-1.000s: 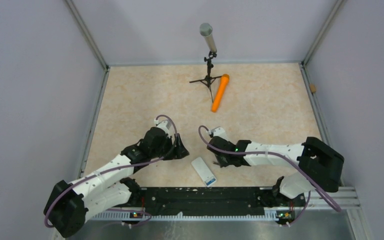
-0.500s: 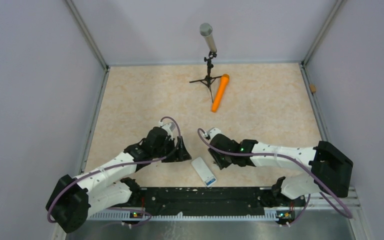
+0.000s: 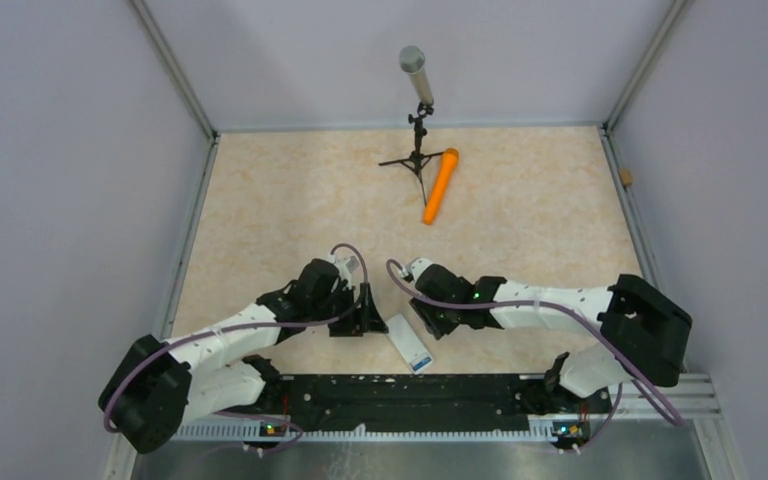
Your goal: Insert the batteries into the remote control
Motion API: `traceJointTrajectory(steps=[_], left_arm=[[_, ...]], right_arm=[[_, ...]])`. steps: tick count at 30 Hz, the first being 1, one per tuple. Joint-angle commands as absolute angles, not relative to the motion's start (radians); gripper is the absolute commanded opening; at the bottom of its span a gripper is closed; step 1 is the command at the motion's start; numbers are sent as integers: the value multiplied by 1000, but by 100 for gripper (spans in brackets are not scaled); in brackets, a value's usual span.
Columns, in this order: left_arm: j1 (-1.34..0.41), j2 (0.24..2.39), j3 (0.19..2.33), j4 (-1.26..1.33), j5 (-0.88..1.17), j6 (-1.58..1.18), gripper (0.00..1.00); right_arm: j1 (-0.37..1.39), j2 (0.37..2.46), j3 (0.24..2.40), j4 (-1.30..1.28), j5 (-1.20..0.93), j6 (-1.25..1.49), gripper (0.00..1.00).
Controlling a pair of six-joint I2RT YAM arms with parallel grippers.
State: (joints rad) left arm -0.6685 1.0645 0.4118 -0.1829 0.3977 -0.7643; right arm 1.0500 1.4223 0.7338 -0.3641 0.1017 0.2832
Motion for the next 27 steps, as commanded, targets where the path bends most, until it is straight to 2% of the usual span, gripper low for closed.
traceJointTrajectory(steps=[1,12,18,22,27], left_arm=[[-680,1097,370,-79,475,-814,78],[-772,1161,345,-8,491,-889,78],[-794,1203,312,110,496,-958,77],[-796,1227,307,157,486,-983,77],[-796,1283,321,202,478,-990,77]], right_arm=[[1032,1435,730,-309,83,268,38],[1027,1442,706,-371,110,317,37],[1048,1431,686,-414,137,351,30],[1082,1429,686,-428,160,372,21],[1105,1411,687,-431,176,396,0]])
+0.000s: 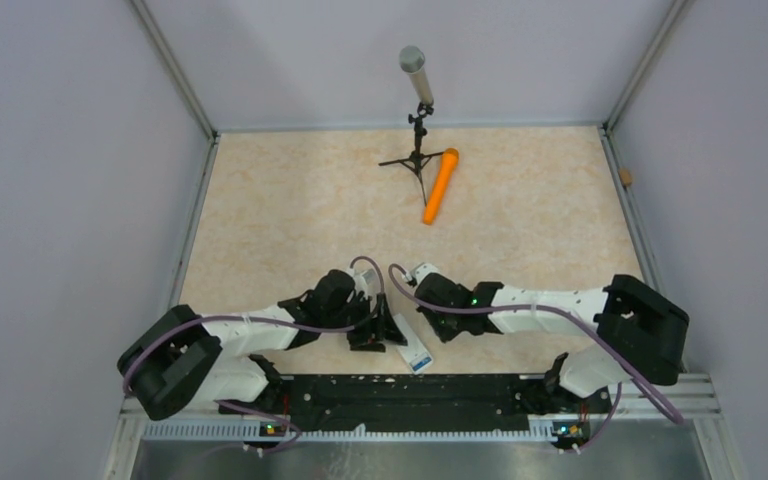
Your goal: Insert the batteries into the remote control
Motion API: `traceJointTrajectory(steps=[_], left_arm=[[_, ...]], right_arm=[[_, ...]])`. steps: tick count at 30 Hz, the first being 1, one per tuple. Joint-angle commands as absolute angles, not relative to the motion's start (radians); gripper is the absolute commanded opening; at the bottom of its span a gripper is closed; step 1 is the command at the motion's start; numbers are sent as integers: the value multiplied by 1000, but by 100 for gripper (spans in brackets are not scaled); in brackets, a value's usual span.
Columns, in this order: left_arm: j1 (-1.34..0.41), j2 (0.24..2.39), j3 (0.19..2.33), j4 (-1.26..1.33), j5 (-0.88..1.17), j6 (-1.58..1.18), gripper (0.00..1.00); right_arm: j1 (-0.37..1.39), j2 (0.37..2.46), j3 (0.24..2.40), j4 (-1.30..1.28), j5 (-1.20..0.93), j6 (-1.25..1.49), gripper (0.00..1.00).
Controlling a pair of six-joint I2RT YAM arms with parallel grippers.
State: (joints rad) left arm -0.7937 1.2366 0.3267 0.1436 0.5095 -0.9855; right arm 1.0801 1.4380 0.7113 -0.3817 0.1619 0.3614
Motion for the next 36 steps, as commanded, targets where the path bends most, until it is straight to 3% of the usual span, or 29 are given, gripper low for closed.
traceJointTrajectory(steps=[1,20,27,36], left_arm=[[-796,1297,329,207,476,-986,77],[-766,1574,507,228,521,-890,69],[-739,1473,500,116,441,-846,70],[-702,1196,453,-125,231,-762,74]], right_arm=[[1107,1402,686,-431,179,400,0],[1124,1076,640,-479,43,365,0],[1176,1094,680,-479,-41,298,0],[1177,1224,755,-466,-83,231,0]])
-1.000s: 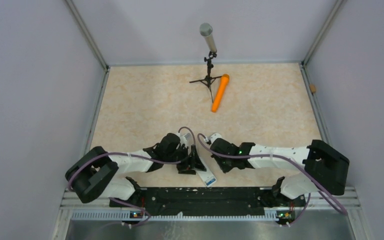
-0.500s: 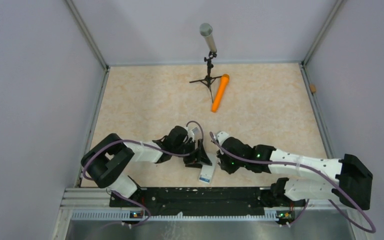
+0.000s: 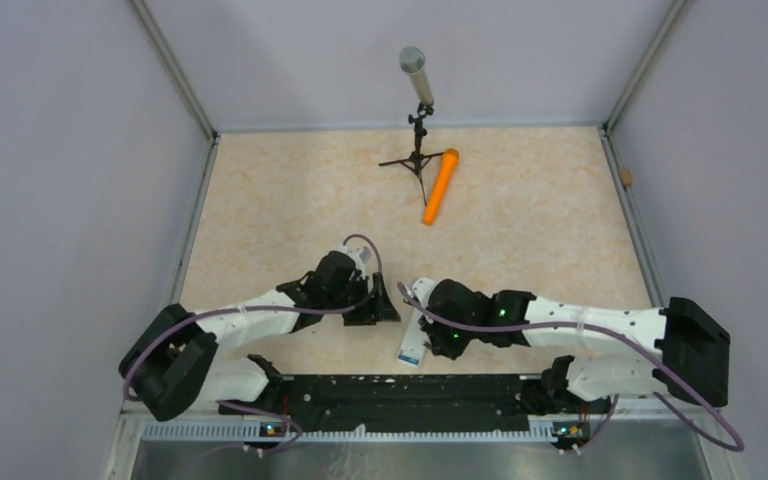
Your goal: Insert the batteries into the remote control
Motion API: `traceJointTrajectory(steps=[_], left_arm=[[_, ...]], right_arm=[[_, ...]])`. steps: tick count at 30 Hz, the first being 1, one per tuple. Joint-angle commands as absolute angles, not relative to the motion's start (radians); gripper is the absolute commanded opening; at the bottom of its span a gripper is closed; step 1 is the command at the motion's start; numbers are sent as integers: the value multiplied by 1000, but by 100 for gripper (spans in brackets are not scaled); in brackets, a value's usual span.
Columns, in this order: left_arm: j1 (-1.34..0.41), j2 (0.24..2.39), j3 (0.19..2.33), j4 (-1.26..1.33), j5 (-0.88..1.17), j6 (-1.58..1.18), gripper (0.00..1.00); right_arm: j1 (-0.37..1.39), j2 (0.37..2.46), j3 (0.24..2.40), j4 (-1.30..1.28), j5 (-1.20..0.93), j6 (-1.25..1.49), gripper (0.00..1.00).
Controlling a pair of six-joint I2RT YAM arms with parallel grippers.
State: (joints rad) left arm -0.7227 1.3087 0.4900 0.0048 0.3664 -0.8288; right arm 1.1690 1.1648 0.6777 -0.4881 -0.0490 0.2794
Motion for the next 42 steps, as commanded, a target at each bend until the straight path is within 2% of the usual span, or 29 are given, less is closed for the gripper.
traceJointTrajectory(steps=[1,16,27,42], left_arm=[[-693,1168,440,-136,223,-762,74],[-642,774,302,-277,85,-852,78],[-640,735,277,-272,88,-863,80],[-638,753,265,-235,124,-859,80]], right_arm=[[1178,1243,765,-467,-92,224,0],[1202,1424,888,-494,-126,146,0],[1230,1502,912,-510,-142,145,0],[1231,1535,943,-506,-94,170,21]])
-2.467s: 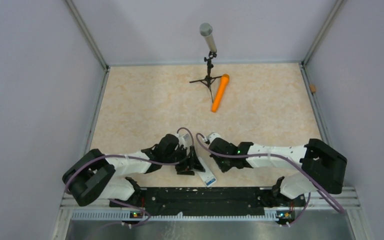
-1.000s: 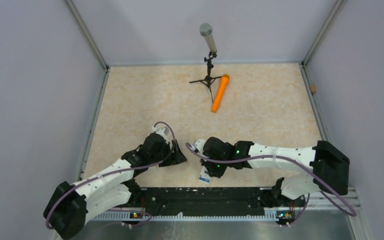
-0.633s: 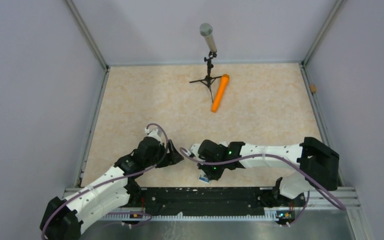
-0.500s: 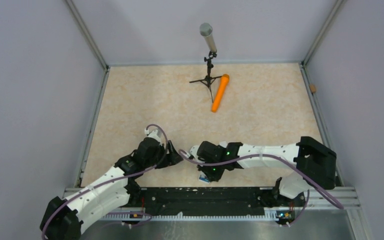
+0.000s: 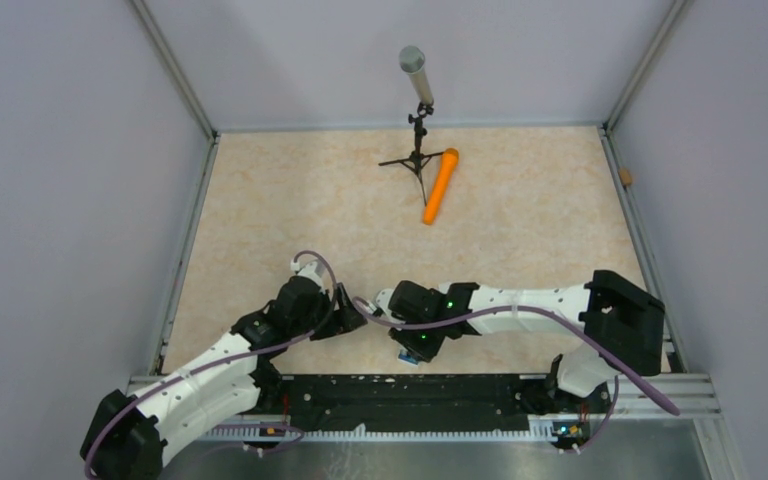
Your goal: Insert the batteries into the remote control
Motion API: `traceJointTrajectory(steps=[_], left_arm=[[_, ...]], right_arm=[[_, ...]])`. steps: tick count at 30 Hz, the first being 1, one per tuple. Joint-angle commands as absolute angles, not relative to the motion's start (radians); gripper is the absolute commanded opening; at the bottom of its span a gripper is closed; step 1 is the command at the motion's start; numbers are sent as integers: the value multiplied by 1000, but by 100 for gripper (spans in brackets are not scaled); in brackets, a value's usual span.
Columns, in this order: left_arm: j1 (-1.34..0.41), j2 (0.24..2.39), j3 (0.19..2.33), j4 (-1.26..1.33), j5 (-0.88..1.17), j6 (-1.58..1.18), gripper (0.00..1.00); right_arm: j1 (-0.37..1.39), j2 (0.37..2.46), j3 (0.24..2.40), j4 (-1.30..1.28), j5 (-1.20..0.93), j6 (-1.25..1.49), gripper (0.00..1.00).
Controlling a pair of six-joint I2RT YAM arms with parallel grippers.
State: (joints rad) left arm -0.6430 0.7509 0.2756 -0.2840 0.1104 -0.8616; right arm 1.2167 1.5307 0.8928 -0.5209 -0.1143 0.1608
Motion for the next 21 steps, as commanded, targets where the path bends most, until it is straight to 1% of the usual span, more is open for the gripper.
traceJointTrajectory(steps=[1,4,12,19,21], left_arm=[[-638,754,264,-233,127,-858,80],[-638,759,264,-229,133,-856,80],[-639,801,265,-192,206,-831,78],[-641,844,258,-126,278,-828,70],[-641,858,256,-104,299,-828,66]], right_arm=[[1230,1535,944,-505,-97,170,22],[1230,1531,946,-506,-90,177,25],[1230,1444,927,-482,-14,244,27],[1230,1300,862,-470,114,364,28],[1230,1256,839,-466,140,393,28]])
